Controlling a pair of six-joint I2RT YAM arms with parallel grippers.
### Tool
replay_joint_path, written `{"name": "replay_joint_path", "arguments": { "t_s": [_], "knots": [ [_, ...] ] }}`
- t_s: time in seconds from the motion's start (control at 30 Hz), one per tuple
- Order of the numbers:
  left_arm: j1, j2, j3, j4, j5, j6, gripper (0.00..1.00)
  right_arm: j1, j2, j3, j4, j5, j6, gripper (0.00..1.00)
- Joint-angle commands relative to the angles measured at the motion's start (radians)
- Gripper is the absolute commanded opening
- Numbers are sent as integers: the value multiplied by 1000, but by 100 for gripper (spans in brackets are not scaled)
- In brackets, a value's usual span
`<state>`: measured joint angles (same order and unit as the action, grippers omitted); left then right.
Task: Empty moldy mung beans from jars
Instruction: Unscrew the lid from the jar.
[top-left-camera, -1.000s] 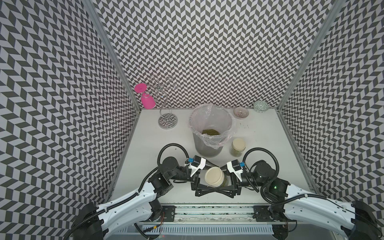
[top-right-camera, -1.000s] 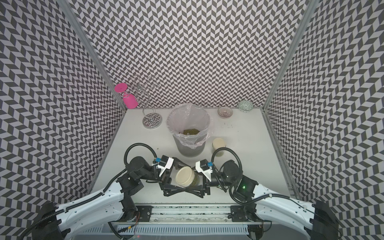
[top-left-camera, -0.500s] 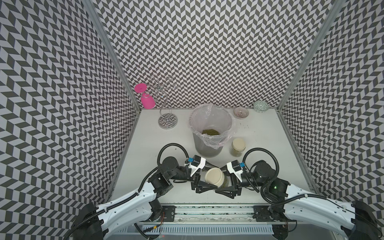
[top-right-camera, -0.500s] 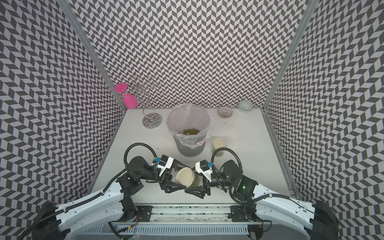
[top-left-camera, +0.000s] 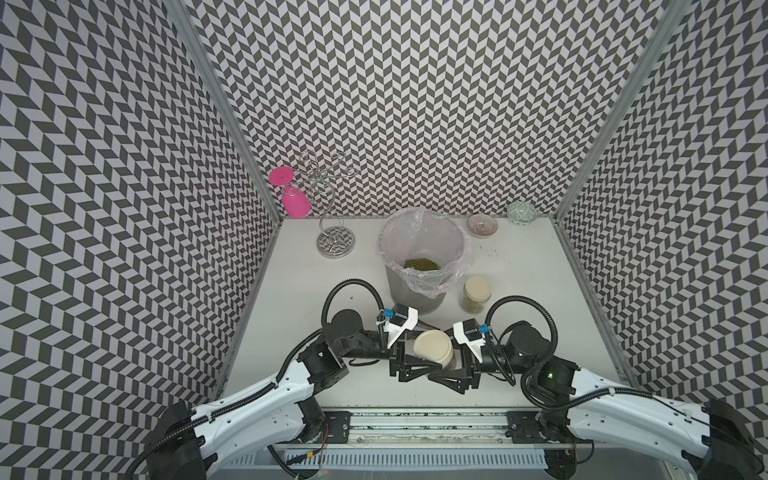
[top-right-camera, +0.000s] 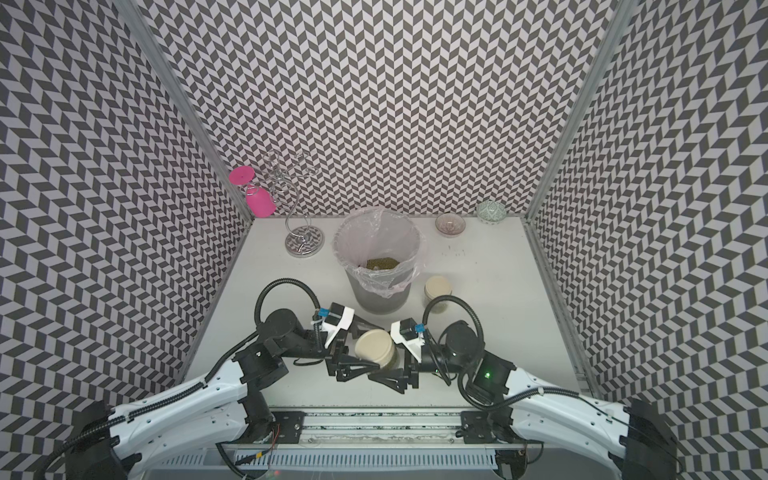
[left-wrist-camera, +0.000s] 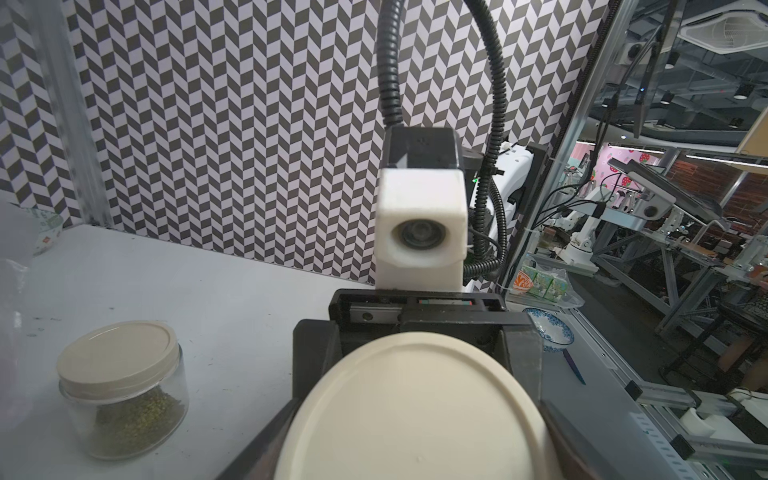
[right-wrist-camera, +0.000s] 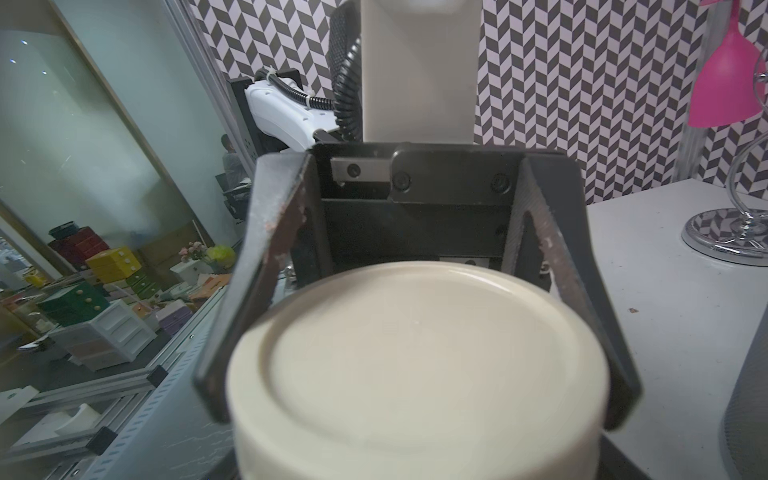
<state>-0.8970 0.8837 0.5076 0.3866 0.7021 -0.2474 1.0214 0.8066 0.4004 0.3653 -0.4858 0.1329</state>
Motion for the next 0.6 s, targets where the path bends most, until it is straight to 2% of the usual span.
{"name": "replay_joint_path", "arguments": {
  "t_s": [0.0,0.57],
  "knots": [
    [20,28,8,-129,-258,-94,22,26,-13,13,117,155,-85,43],
    [-11,13,14,-299,-584,-194,13,176,-8,7,139,508,-151,41]
  ]
}}
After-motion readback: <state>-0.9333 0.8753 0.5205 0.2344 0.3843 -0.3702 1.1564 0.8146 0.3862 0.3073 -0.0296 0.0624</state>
